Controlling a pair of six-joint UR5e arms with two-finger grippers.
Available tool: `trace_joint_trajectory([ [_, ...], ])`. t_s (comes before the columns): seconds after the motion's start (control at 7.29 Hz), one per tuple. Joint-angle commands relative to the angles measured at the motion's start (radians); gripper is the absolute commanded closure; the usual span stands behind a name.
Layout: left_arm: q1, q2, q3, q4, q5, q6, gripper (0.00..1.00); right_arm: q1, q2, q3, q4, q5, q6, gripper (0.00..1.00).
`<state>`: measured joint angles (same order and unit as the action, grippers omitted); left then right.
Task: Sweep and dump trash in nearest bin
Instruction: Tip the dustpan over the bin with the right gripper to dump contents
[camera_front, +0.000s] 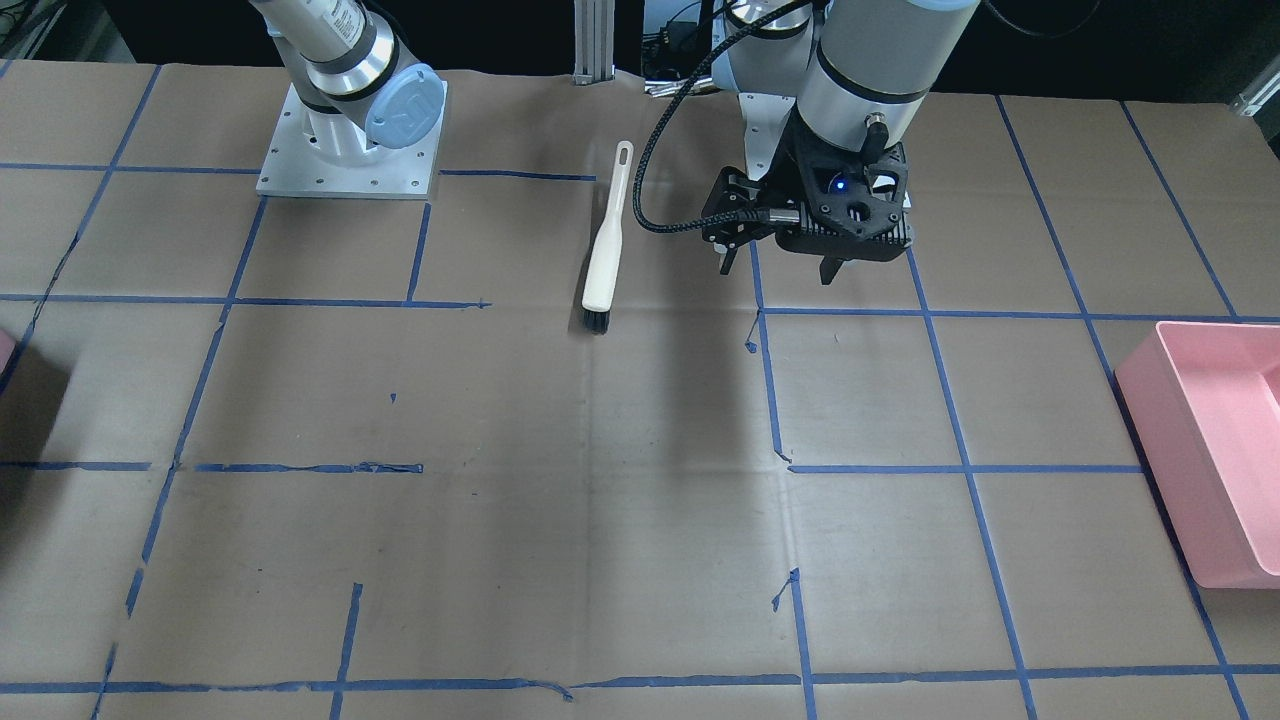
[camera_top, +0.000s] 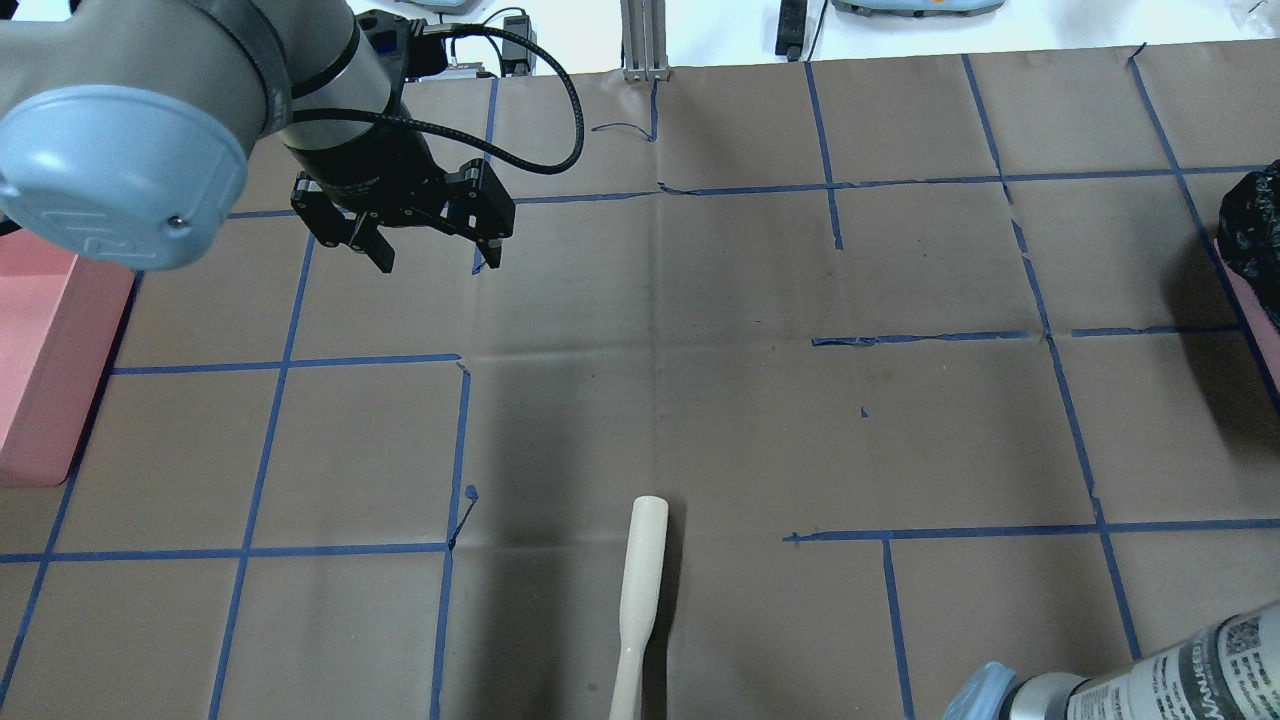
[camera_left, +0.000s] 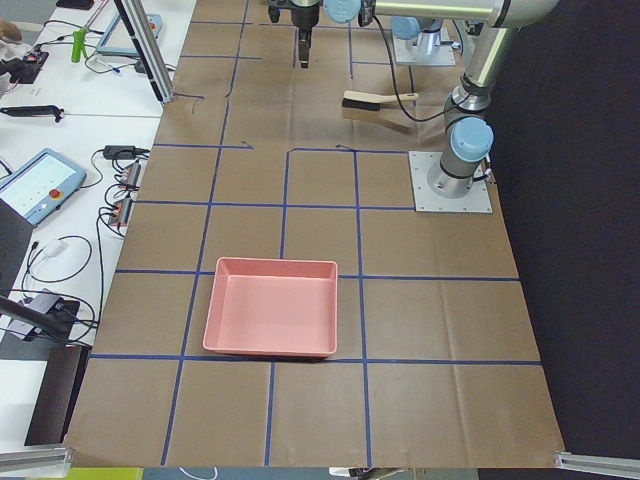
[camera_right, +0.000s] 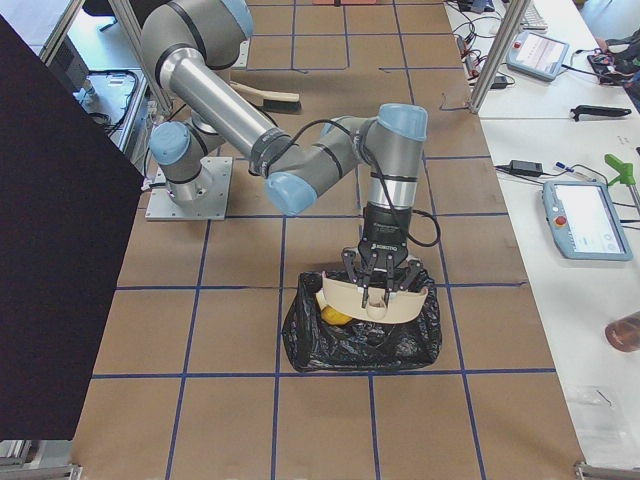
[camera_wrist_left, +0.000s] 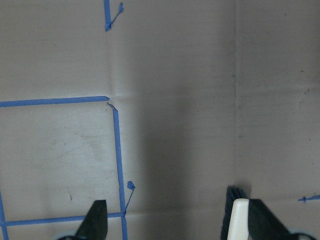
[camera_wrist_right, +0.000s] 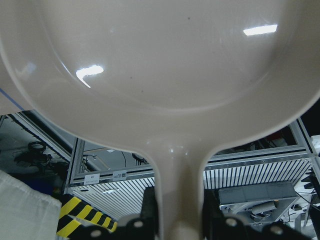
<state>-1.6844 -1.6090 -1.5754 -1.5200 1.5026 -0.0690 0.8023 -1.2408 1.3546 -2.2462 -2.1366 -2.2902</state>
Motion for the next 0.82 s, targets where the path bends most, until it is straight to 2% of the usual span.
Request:
trace_joint_trajectory([
  [0.0,0.000,0.000,0.000,0.000,-0.001,0.000,0.01,0.000,-0.098,0.092,0.002,0.152,0.012,0.96],
  [0.41,0.000,0.000,0.000,0.000,0.001,0.001,0.01,0.000,-0.182,0.199,0.008,0.314,0.119,0.96],
  [0.69,0.000,0.001,0.000,0.000,0.002,0.003,0.01,0.027,-0.195,0.244,0.011,0.432,0.255,0.96],
])
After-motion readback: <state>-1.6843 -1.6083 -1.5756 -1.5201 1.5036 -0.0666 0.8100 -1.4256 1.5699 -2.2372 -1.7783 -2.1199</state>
